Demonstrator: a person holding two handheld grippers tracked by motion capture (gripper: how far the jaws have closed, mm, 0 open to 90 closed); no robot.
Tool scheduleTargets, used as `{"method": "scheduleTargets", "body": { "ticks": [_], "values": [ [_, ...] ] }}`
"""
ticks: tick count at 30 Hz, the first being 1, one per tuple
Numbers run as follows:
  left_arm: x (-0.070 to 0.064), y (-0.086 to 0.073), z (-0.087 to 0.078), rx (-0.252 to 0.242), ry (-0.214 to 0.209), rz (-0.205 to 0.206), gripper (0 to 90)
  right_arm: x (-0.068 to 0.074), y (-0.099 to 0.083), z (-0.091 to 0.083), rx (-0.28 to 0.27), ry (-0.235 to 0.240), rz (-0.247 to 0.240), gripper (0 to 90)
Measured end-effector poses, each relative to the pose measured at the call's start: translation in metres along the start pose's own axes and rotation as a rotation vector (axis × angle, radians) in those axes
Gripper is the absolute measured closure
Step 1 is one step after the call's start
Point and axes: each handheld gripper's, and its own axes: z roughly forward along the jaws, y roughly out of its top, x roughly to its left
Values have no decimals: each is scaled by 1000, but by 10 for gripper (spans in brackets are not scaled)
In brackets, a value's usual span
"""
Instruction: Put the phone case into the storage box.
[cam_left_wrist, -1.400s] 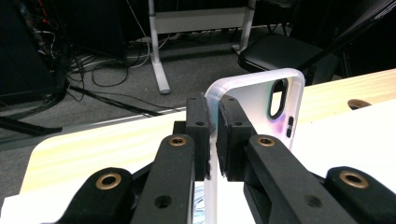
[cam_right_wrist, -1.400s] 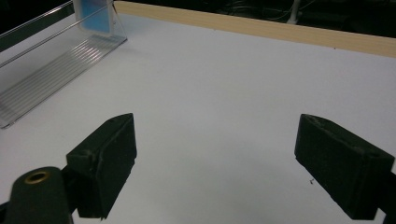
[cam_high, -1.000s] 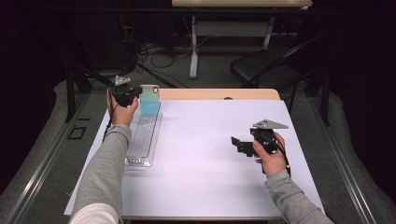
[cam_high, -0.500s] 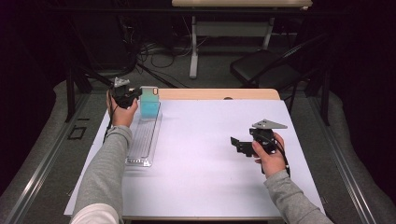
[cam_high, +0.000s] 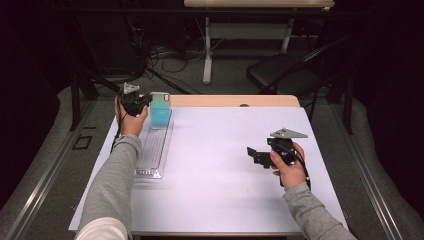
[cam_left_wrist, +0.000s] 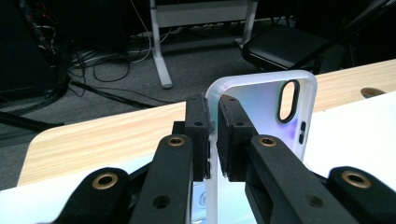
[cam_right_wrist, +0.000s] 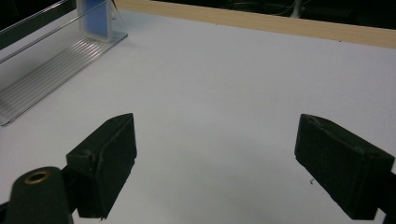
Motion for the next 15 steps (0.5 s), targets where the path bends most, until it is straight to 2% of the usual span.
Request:
{"method": "scheduleTargets", "body": {
  "ticks": [15],
  "values": [
    [5,-3,2,18,18,-9,829,-1,0,0,0,-2,0,125]
  ]
}}
